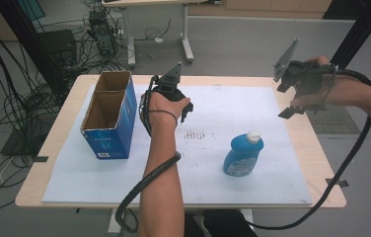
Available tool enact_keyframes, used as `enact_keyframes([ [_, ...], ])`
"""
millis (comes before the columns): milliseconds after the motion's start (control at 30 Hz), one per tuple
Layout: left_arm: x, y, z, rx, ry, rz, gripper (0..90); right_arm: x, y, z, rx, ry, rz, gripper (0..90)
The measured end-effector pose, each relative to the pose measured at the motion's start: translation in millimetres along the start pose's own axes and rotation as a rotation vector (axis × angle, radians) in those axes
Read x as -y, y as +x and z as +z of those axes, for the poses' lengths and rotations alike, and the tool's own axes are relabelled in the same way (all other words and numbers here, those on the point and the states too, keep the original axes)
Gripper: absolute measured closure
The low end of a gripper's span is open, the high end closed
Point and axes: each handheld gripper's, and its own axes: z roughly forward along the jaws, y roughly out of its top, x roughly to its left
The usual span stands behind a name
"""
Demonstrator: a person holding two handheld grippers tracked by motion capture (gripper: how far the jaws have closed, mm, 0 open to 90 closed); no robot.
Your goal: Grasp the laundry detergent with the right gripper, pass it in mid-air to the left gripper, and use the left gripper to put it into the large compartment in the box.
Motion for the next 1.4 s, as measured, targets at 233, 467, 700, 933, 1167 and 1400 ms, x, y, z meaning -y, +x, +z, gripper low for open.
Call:
enact_keyframes([
  [233,4.8,0.1,-0.1,0.003,-0.004,-0.002,6.7,19.9,12.9,4.2,-0.006,-0.022,0.008,7.3],
  [467,7.0,0.7,0.2,0.004,0.000,0.006,6.7,35.7,27.2,15.7,-0.019,-0.068,0.009,6.2],
  [700,9.1,2.3,-0.8,0.002,-0.003,0.003,6.7,46.5,39.6,32.4,-0.041,-0.126,0.007,5.7],
  [933,10.2,4.2,0.4,0.003,0.000,0.000,6.7,56.5,46.4,50.2,-0.067,-0.189,0.022,5.3],
  [1167,10.4,5.4,3.5,-0.007,0.007,0.002,6.7,62.0,51.6,67.0,-0.083,-0.263,0.033,5.1],
  [1400,10.1,6.2,5.8,-0.010,0.010,0.003,6.6,64.3,58.5,92.3,-0.112,-0.331,0.040,4.6],
])
